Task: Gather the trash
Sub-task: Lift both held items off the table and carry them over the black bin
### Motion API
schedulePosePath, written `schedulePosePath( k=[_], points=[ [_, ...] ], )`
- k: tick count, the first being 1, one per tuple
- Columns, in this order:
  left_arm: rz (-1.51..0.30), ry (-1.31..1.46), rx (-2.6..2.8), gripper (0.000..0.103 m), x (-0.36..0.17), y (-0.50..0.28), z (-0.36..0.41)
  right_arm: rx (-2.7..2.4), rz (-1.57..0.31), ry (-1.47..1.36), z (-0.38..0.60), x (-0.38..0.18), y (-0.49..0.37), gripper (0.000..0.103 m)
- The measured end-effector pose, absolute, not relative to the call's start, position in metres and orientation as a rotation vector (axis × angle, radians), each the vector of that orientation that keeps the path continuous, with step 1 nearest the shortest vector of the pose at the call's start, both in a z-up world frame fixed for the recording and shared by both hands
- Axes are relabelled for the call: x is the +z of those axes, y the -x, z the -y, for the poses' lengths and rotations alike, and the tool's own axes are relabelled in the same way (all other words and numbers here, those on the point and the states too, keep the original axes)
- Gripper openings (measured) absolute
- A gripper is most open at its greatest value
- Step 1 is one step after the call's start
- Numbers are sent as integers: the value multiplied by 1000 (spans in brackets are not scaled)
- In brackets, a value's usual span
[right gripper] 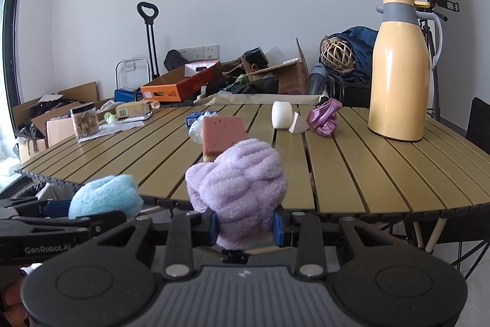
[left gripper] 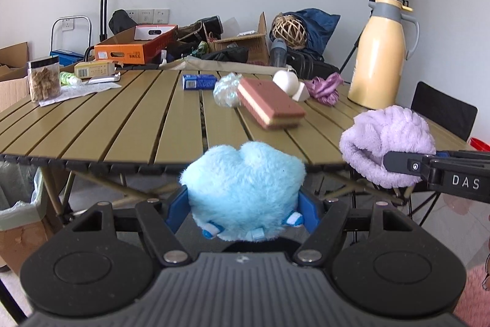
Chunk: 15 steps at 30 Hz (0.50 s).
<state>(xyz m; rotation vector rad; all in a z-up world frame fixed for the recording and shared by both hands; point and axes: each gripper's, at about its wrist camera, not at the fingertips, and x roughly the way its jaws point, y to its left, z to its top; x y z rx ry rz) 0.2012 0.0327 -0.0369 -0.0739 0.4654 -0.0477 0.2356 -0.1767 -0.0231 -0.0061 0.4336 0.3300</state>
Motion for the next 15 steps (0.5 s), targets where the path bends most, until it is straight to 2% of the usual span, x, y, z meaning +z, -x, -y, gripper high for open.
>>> schedulePosePath(
  k=[15],
  points=[
    [-594, 17, -15, 72, -74, -169, -30, 370, -591, 34, 172, -71, -200, 32]
  ],
)
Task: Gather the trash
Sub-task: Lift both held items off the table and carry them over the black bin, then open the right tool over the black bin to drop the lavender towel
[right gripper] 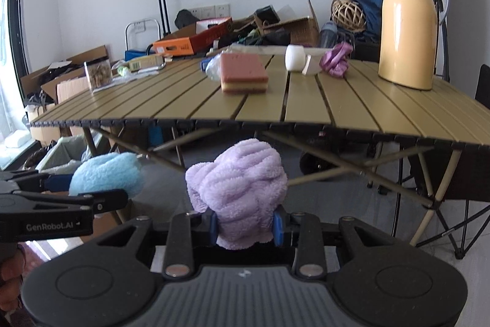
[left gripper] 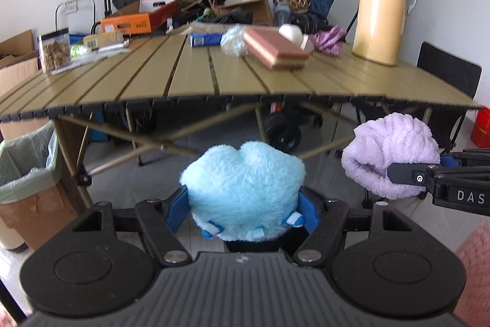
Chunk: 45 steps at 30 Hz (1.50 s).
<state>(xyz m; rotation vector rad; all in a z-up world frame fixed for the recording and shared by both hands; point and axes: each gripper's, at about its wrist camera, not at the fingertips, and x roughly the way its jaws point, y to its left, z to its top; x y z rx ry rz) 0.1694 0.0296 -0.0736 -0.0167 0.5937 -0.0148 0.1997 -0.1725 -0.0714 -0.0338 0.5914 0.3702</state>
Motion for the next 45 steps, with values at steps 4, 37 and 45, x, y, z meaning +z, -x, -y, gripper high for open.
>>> schedulePosePath(
  k=[4, 37, 45],
  points=[
    [-641, 11, -8, 72, -86, -165, -30, 378, -636, 43, 169, -86, -195, 32],
    [-925, 83, 176, 72, -142, -184, -55, 301, -1036, 181, 148, -173, -196, 32],
    [-960, 102, 191, 72, -148, -193, -61, 301, -1030, 152, 153, -169, -205, 32]
  ],
)
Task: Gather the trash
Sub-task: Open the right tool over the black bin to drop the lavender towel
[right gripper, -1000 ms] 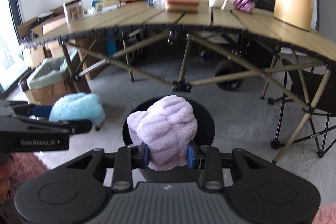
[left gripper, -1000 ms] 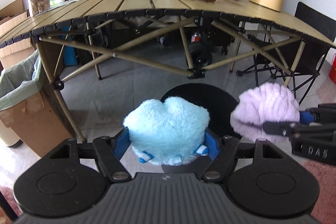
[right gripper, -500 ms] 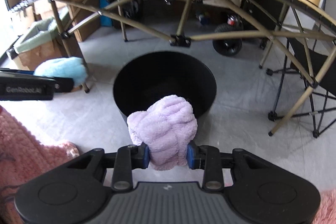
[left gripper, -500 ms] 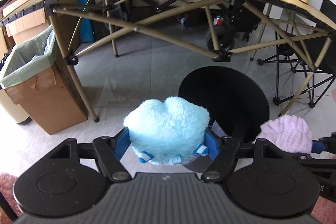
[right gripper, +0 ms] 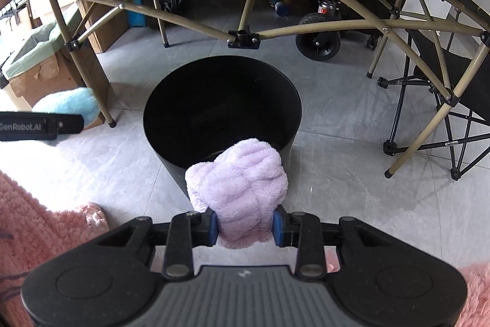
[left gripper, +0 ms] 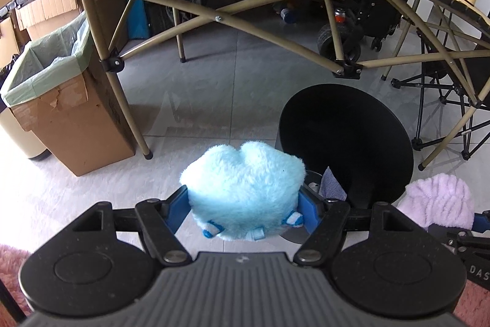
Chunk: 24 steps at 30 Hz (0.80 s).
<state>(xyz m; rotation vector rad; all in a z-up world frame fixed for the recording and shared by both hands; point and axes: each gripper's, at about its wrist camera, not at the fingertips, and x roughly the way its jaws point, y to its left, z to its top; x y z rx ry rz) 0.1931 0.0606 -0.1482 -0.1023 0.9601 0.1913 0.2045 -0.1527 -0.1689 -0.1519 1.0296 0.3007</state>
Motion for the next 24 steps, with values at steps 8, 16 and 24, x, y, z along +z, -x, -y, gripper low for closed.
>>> schedulePosePath(
  k=[8, 16, 24],
  points=[
    [-987, 115, 212, 72, -152, -200, -63, 324, -989, 156, 145, -158, -213, 32],
    [-1006, 122, 230, 72, -157, -206, -68, 339, -994, 158, 136, -159, -229, 32],
    [-1020, 144, 230, 72, -159, -211, -74, 353, -1004, 165, 124, -164, -246, 32]
  ],
)
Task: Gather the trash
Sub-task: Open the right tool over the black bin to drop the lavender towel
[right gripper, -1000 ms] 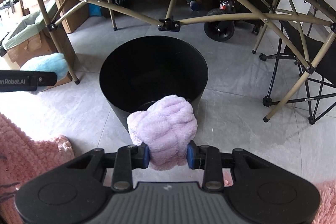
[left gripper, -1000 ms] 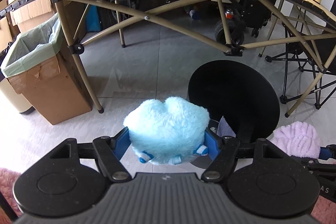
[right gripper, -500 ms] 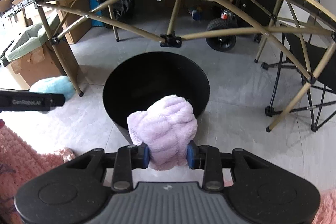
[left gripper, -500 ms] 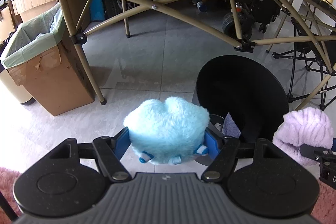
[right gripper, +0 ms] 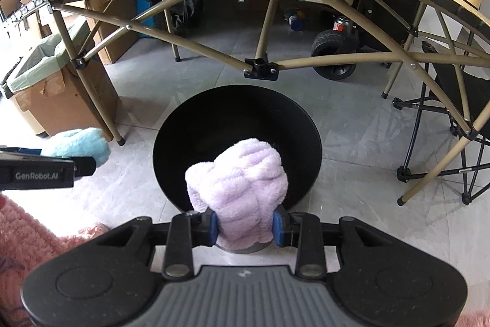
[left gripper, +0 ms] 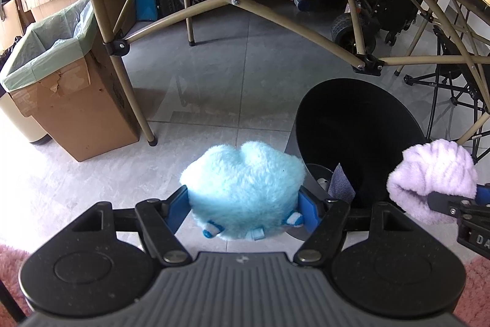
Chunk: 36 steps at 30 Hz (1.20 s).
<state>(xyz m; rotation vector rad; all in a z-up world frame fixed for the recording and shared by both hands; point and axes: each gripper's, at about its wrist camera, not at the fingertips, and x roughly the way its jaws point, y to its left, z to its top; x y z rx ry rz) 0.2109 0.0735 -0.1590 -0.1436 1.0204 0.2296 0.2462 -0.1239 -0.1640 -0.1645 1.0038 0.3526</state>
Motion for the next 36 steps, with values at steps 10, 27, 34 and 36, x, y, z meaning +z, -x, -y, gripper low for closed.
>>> schedulePosePath(
  k=[10, 27, 34, 36],
  points=[
    [-1026, 171, 244, 72, -160, -215, -81, 368, -1023, 175, 106, -172, -270, 32],
    [-1035, 190, 257, 72, -163, -220, -90, 359, -1062, 168, 86, -188, -308, 38],
    [-1043, 189, 261, 72, -165, -221, -91, 329, -1062, 170, 84, -192, -317, 91],
    [-1045, 188, 263, 72, -166, -221, -91, 333, -1056, 171, 84, -192, -318, 96]
  ],
)
